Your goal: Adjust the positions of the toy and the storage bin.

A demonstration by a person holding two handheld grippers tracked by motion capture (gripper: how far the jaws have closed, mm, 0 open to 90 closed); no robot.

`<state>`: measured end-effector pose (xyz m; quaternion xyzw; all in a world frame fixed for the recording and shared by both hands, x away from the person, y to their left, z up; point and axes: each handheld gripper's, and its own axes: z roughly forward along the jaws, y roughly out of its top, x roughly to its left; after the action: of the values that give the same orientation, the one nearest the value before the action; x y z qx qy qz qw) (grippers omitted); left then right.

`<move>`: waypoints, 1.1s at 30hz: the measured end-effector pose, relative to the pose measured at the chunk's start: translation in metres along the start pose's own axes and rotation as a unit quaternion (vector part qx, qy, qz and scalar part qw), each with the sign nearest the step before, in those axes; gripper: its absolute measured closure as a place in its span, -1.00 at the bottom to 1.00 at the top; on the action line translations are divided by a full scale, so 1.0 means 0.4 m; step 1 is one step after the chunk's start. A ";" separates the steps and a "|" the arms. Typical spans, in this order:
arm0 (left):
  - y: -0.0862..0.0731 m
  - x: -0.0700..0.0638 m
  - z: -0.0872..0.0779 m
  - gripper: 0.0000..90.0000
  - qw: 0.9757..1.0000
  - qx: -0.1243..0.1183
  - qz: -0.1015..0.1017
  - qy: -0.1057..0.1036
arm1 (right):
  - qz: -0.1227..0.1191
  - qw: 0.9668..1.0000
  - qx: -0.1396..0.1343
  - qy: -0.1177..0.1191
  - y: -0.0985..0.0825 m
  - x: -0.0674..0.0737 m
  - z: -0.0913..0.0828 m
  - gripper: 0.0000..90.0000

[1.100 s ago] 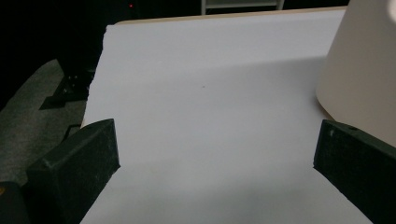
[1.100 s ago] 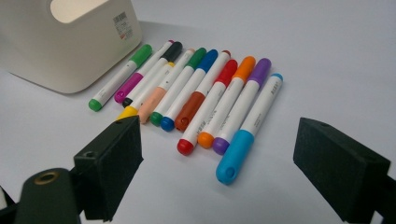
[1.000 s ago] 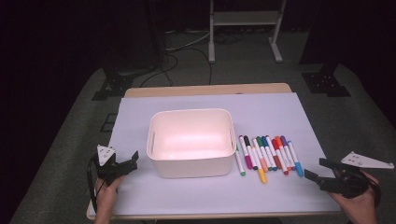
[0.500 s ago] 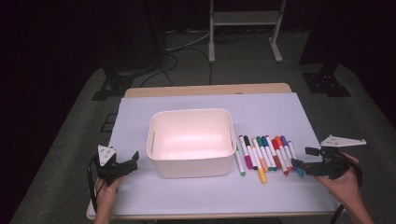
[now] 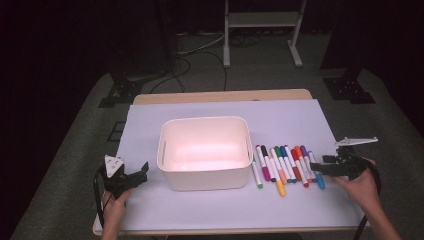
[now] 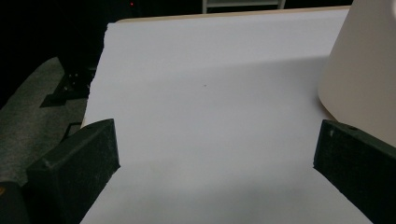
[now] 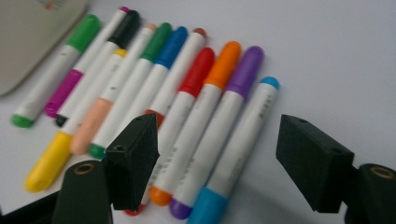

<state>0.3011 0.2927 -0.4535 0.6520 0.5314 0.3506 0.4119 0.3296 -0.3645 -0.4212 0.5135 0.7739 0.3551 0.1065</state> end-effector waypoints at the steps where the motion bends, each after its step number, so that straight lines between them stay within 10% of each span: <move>1: 0.000 0.000 0.000 -1.00 1.000 0.000 -0.001 0.000 | 0.004 1.000 0.004 -0.004 0.001 -0.002 0.003 -0.24; 23: 0.000 0.000 0.000 -1.00 1.000 -0.002 -0.001 0.000 | 0.004 0.991 0.076 -0.113 -0.003 -0.003 0.048 0.68; 33: 0.000 0.000 0.000 -1.00 1.000 0.000 0.001 0.000 | -0.025 0.996 0.048 -0.066 0.027 0.018 -0.037 0.68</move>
<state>0.3011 0.2928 -0.4535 0.6528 0.5306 0.3510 0.4112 0.3264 -0.3623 -0.4018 0.5205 0.7942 0.2800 0.1411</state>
